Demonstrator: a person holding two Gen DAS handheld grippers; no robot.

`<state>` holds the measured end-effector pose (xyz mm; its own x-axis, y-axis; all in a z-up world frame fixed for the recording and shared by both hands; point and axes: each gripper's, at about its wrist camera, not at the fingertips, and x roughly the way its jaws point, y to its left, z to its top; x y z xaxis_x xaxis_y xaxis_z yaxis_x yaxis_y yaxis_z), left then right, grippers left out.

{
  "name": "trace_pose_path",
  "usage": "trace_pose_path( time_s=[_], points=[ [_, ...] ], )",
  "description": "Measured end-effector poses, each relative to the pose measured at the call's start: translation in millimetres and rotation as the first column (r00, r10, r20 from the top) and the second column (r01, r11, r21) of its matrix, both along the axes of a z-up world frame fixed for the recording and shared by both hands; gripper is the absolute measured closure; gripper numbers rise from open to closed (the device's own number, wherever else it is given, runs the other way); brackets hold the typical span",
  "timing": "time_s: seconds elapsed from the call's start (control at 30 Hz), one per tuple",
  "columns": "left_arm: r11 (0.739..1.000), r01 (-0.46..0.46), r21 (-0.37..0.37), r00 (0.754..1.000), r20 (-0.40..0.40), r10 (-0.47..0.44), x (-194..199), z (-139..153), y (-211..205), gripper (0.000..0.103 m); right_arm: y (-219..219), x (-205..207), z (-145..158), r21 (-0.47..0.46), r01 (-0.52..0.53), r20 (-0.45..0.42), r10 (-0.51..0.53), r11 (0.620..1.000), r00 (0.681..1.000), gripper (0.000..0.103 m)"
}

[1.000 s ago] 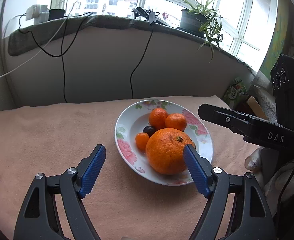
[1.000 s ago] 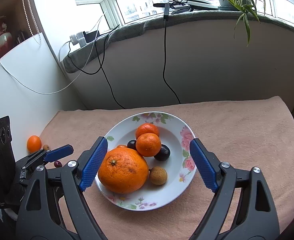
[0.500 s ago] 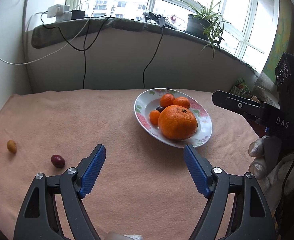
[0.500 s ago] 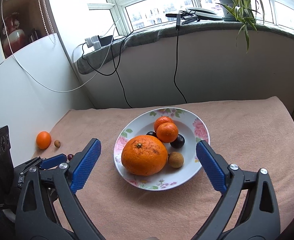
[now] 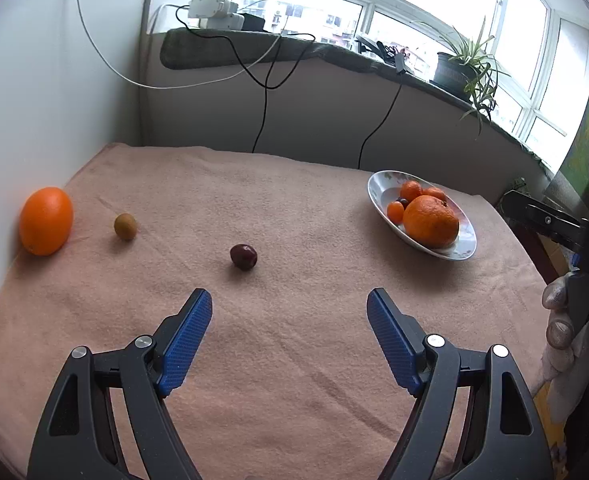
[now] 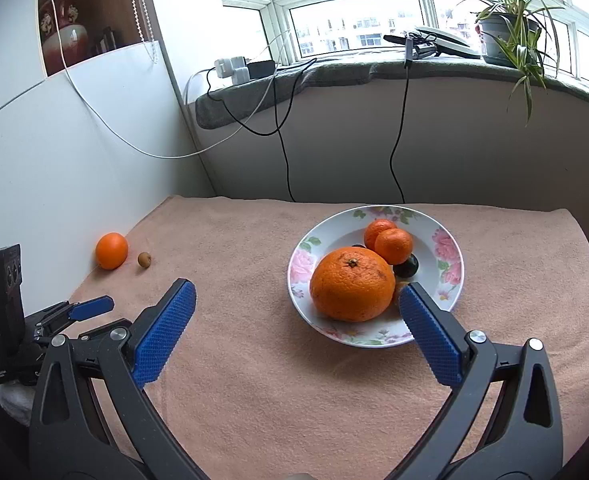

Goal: Organize fruits
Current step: 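Withdraw both grippers from the plate toward the last kiwi and plum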

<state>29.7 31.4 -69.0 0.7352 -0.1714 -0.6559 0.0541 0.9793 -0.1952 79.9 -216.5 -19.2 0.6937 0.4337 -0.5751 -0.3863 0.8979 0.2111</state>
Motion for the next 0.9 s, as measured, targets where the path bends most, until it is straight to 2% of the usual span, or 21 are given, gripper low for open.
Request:
trace_pose_path(
  time_s=[0.23,0.47,0.53,0.67,0.9],
  points=[
    [0.994,-0.112,0.006,0.994,-0.008,0.112,5.3,-6.3,49.7,0.023,44.6,-2.6,-2.5,-0.018,-0.105,0.007,0.106,0.994,0.994,0.0],
    [0.984,-0.18,-0.004,0.984,-0.02,0.179,21.6,-11.5,88.5,0.035,96.6,5.7,-12.6,-0.055,-0.204,-0.02,0.203,0.977,0.979,0.0],
    [0.982,-0.188,-0.013,0.982,-0.024,0.188,26.7,-12.1,96.0,0.038,109.3,9.4,-16.8,-0.06,-0.228,-0.028,0.226,0.972,0.974,0.0],
    [0.982,-0.19,0.001,0.981,-0.035,0.19,40.4,-14.5,105.2,0.049,134.6,22.0,-28.5,-0.067,-0.276,-0.06,0.272,0.959,0.96,0.007],
    [0.983,-0.186,0.01,0.981,-0.059,0.186,65.0,-24.1,111.1,0.058,167.6,39.9,-50.7,-0.079,-0.337,-0.115,0.327,0.938,0.938,0.015]
  ],
)
